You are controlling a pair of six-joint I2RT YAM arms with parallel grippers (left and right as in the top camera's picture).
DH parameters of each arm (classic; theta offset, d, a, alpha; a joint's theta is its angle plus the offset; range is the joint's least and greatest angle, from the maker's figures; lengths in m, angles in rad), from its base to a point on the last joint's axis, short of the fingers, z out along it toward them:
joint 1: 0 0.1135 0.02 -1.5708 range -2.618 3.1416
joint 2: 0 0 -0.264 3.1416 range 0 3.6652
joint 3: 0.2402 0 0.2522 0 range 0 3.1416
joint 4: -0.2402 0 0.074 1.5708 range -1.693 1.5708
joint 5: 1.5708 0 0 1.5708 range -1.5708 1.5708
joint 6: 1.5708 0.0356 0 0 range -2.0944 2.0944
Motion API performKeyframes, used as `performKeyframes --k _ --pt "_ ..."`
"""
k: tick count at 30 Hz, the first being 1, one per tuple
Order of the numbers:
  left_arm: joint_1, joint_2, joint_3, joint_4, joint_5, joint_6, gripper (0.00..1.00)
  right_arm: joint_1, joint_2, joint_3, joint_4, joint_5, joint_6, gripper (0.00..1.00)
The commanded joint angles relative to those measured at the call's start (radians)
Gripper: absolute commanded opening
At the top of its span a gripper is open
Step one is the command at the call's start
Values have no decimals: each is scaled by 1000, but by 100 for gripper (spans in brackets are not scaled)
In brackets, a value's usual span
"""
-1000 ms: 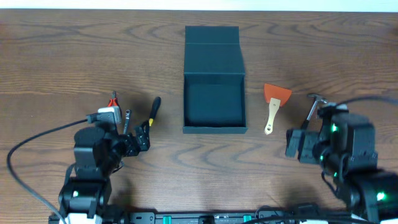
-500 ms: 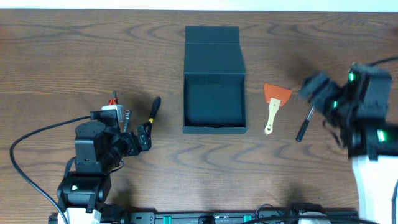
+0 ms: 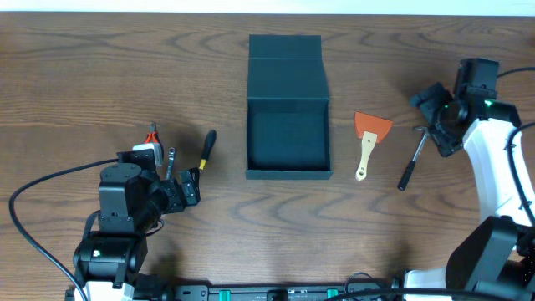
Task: Pack container
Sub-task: 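Move the right gripper over the hammer head and align with it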
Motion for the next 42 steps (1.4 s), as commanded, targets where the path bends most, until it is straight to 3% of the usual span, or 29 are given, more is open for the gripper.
performKeyframes --k 1,27,42 --pt "-3 0 20 -2 -26 -2 99 -50 27 8 9 23 7 99" --pt "-3 0 20 -2 -45 -2 99 -85 287 8 177 26 -34 98" --pt "-3 0 20 -2 -44 -2 99 -82 359 8 126 16 155 99"
